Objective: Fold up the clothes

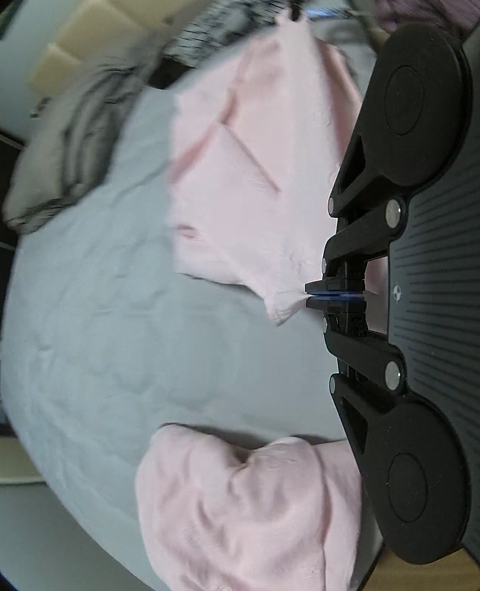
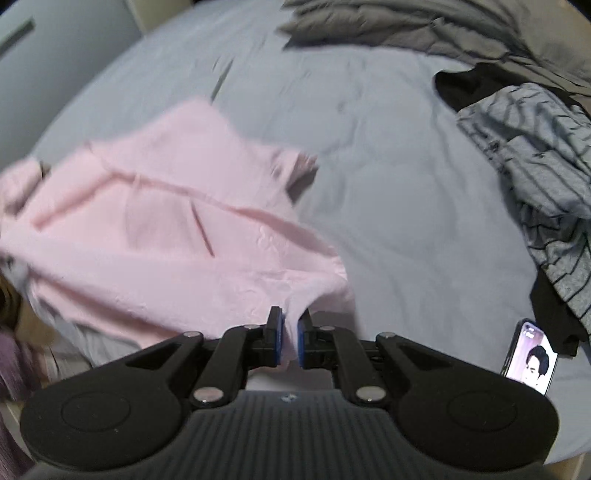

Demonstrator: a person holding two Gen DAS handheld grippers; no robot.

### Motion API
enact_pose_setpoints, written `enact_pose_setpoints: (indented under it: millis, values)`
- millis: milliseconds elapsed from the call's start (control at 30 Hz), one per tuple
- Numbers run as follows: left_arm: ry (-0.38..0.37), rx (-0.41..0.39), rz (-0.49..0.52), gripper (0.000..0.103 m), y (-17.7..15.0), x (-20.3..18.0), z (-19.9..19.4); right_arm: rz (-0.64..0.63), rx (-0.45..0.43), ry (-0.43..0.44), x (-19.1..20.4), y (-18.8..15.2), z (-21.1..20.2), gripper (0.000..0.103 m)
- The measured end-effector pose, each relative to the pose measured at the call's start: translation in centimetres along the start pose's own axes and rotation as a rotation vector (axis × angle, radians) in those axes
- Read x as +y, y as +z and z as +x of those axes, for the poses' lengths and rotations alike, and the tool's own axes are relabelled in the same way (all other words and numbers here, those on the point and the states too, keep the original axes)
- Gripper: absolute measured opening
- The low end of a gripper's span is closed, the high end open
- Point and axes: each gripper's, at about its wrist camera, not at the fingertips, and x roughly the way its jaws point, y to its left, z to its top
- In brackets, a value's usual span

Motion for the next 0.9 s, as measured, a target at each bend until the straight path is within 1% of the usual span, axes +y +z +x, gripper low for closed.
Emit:
enact_pose_setpoints:
  millis: [33,100,167,200,233,267,300,333,367,400,433,467,500,600,633,667,700,767,800,867,900]
  values:
    - [0.012,0.026,0.017,0.000,-0.3,-0.3,0.4,-0.020,0.014,-0.005,0.3,-0.1,0.4,0.012]
    - [0.036,0.074,0.056,0.000,-0.9,-0.7,1.2,-0.060,0.043,-0.016,0.9,-0.3,1.1,0.013]
    - [0.059,0.103,0.095,0.000,-1.3,-1.2,1.6,-0.085,0.060,-0.027,1.3,-0.4,1.4,0.014]
    - [0.064,0.111,0.109,0.000,-1.5,-1.3,1.8,-0.088,0.060,-0.038,1.3,-0.5,1.2,0.020]
    - [0.065,0.109,0.119,0.000,-1.6,-1.4,1.7,-0.091,0.059,-0.049,1.4,-0.6,0.9,0.036]
    - [0.066,0.104,0.128,0.000,-1.6,-1.6,1.6,-0.097,0.047,-0.062,1.5,-0.7,0.5,0.044]
    - [0.067,0.095,0.136,0.001,-1.6,-1.7,1.4,-0.107,0.028,-0.085,1.6,-0.5,0.0,0.047]
    - [0.070,0.078,0.141,0.001,-1.6,-1.8,1.0,-0.116,0.009,-0.107,1.6,-0.4,-0.5,0.047]
    - [0.076,0.059,0.142,0.007,-1.5,-1.9,0.8,-0.125,-0.010,-0.130,1.7,-0.3,-0.9,0.047]
    - [0.082,0.032,0.137,0.017,-1.3,-2.1,0.4,-0.118,-0.036,-0.137,1.6,-0.1,-1.5,0.047]
    - [0.087,0.002,0.131,0.024,-1.2,-2.2,0.1,-0.110,-0.062,-0.143,1.5,0.2,-2.0,0.047]
    - [0.093,-0.028,0.125,0.035,-1.0,-2.4,-0.2,-0.096,-0.084,-0.143,1.5,0.4,-2.4,0.047]
    - [0.100,-0.062,0.127,0.042,-0.8,-2.7,-0.5,-0.091,-0.099,-0.136,1.6,0.6,-2.4,0.047]
    - [0.063,-0.111,0.159,0.042,0.2,-4.4,-0.6,-0.090,-0.136,-0.103,2.6,1.5,-2.2,0.047]
    - [0.051,-0.114,0.167,0.042,0.5,-5.1,-0.3,-0.098,-0.137,-0.093,3.2,1.8,-1.9,0.045]
    - [0.040,-0.113,0.173,0.041,0.8,-5.8,0.1,-0.106,-0.137,-0.083,3.9,2.1,-1.5,0.044]
    - [0.028,-0.112,0.179,0.037,1.2,-6.5,0.4,-0.115,-0.137,-0.079,4.7,2.4,-1.1,0.044]
    - [0.005,-0.097,0.188,0.031,1.7,-7.9,1.4,-0.139,-0.139,-0.076,6.4,3.0,-0.3,0.038]
    - [-0.010,-0.091,0.196,0.031,2.0,-8.7,1.9,-0.149,-0.141,-0.077,7.2,3.2,0.2,0.035]
    - [-0.038,-0.080,0.221,0.031,2.4,-10.3,2.9,-0.131,-0.149,-0.066,8.5,3.6,0.8,0.035]
    - [-0.047,-0.074,0.236,0.031,2.5,-11.2,3.5,-0.109,-0.151,-0.043,9.0,3.6,1.1,0.035]
